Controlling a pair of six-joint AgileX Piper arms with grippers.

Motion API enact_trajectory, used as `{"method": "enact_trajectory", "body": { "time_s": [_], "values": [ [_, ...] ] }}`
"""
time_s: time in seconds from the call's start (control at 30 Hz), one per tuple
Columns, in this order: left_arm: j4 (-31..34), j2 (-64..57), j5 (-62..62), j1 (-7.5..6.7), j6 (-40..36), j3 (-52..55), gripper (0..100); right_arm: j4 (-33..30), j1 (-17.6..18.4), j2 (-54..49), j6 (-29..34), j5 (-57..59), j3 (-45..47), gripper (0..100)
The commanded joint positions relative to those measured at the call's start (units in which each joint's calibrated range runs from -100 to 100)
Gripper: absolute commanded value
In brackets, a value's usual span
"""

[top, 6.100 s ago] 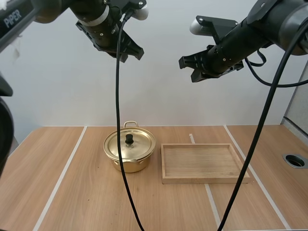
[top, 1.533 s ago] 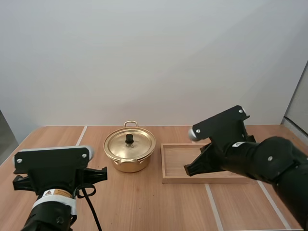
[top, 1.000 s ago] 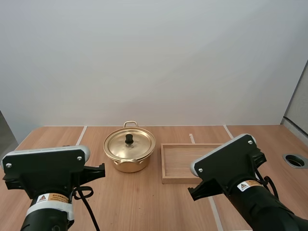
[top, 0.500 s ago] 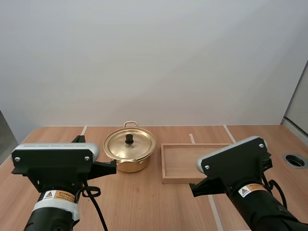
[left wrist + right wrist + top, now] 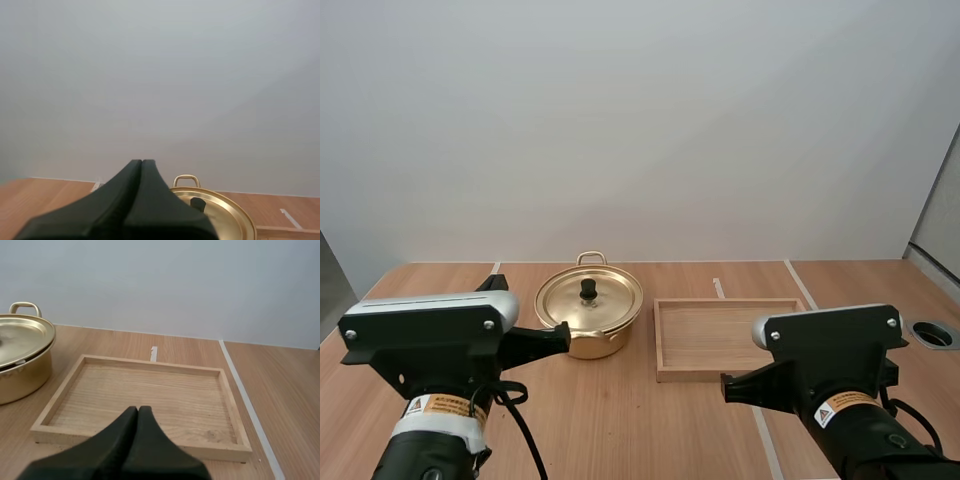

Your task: Open the pot, put the grape inside, and close it

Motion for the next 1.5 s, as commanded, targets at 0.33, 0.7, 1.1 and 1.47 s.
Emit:
{"method": "enact_trajectory", "body": {
  "time_s": [0.33,0.7,1.1,1.47],
  "values": [
    [-38.3,-0.3,21.3,0.08,43.6,0.0,0,-1.7,0.2,-3.7,0.3,-0.9,2.9,0],
    [-36.6,-0.3,29.7,0.08,42.8,0.0,0,-1.7,0.2,-3.7,0.3,-0.3,2.9,0],
    [-36.8,-0.3,28.9,2.68,41.7,0.0,0,-1.7,0.2,-3.7,0.3,-0.3,2.9,0],
    [-36.8,-0.3,28.3,2.67,41.9,0.0,0,-1.7,0.2,-3.7,0.3,-0.5,2.9,0]
  ]
}}
